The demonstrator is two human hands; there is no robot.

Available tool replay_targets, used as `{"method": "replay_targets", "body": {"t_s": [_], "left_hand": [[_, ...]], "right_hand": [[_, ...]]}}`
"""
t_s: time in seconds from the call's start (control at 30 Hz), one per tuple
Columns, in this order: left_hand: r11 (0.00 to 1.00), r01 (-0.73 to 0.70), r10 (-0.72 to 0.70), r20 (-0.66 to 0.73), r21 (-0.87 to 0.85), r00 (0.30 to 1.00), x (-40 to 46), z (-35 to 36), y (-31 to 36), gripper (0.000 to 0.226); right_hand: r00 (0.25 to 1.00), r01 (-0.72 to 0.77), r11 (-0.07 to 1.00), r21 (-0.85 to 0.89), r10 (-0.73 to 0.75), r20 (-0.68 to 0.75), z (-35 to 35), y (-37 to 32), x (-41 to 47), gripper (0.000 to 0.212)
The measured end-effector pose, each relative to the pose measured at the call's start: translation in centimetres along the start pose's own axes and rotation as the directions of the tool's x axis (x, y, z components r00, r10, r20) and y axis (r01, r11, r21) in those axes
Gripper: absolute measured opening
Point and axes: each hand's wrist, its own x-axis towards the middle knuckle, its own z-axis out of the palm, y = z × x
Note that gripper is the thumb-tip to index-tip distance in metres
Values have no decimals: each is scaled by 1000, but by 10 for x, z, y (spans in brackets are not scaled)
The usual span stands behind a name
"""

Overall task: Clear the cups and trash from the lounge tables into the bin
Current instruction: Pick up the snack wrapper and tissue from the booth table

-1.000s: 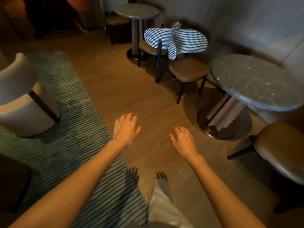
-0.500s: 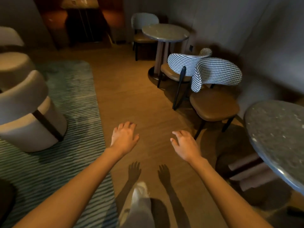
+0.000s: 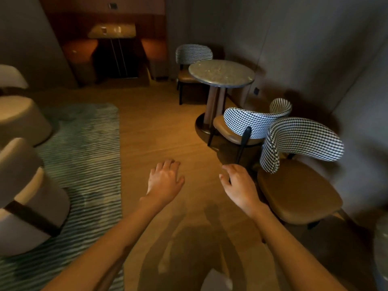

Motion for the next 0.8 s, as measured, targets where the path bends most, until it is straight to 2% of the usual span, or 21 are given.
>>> {"method": "replay_targets", "body": {"t_s": [0.2,0.4,0.5,0.67,0.8], "left_hand": [[998,62,-63,42,30,997,162,31,-20,52],[987,153,-153,-6,54,988,334,11,-39,51],[974,223,-221,-47,48,974,397,5,-66,50],[937,348,-347,-25,40,937,483,20,-131,51],[926,376,-373,-55,49,926,575,19,-195,52]], "right_hand": [[996,57,998,-4,-56,64,45,35,160,42],[985,168,986,24,-168,24,29,58,366,38],[979,196,979,54,-199,48,35,48,459,38],[931,315,948,46,-318,179,94,19,575,40],[912,353,934,43,-354,207,137,-11,672,43]]}}
